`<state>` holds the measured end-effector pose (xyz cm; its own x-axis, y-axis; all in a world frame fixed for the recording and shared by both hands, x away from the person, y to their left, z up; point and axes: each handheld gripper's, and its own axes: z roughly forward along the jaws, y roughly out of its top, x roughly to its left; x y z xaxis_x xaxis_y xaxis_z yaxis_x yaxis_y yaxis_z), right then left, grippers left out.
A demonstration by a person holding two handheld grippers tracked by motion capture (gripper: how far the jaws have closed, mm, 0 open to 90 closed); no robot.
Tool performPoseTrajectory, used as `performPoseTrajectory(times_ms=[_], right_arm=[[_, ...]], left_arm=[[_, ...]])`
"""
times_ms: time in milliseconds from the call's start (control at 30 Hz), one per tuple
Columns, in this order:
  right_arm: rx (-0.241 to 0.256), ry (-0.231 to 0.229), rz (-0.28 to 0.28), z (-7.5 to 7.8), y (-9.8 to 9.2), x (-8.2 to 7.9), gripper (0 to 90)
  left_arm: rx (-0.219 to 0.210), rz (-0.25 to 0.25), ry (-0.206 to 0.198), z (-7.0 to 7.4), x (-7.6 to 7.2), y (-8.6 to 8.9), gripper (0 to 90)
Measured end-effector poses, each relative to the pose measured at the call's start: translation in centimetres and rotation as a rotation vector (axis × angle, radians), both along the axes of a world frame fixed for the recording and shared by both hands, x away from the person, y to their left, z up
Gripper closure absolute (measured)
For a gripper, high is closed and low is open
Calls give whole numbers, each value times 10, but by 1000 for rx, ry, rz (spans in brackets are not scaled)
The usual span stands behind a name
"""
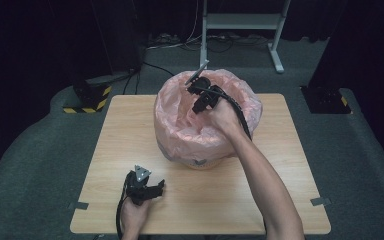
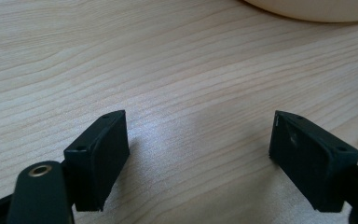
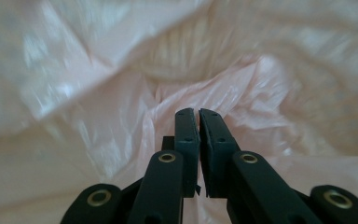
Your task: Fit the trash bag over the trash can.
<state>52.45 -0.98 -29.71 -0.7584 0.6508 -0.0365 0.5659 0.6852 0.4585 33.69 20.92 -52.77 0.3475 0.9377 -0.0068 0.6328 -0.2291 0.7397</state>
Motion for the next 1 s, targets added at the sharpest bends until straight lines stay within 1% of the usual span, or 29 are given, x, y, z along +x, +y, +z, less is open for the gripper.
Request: performPoseTrajectory(times_ms=[33,100,167,233,333,367,400,533,667,800,867,1000], right_arm=[[-25,13,0,-2,2,0,862],[-32,13,15,-3,4,0,857],[5,-6,6,1,3,-1,825],[56,-44,5,7,-1,-3,811],[95,-105,-25,15,-9,-5,770],[99,-125,-47,17,-12,-6,754],[101,-157,-57,19,-17,-7,751],[106,-208,-96,26,-29,-8,734],[99,-217,-127,29,-43,-8,732],[105,-225,-150,27,-59,-8,733],[107,-215,-165,26,-64,-8,733],[83,-182,-190,18,-74,-5,735]], left_arm=[[0,0,0,0,0,0,199],[0,-1,-1,0,0,0,199],[0,-1,-1,0,0,0,199],[0,-1,0,0,0,0,199],[0,-1,-1,0,0,0,198],[0,-1,0,0,0,0,199],[0,-1,-1,0,0,0,198],[0,-1,-1,0,0,0,198],[0,-1,0,0,0,0,199],[0,-1,-1,0,0,0,199],[1,-1,-1,0,0,0,199],[1,-1,-1,0,0,0,199]])
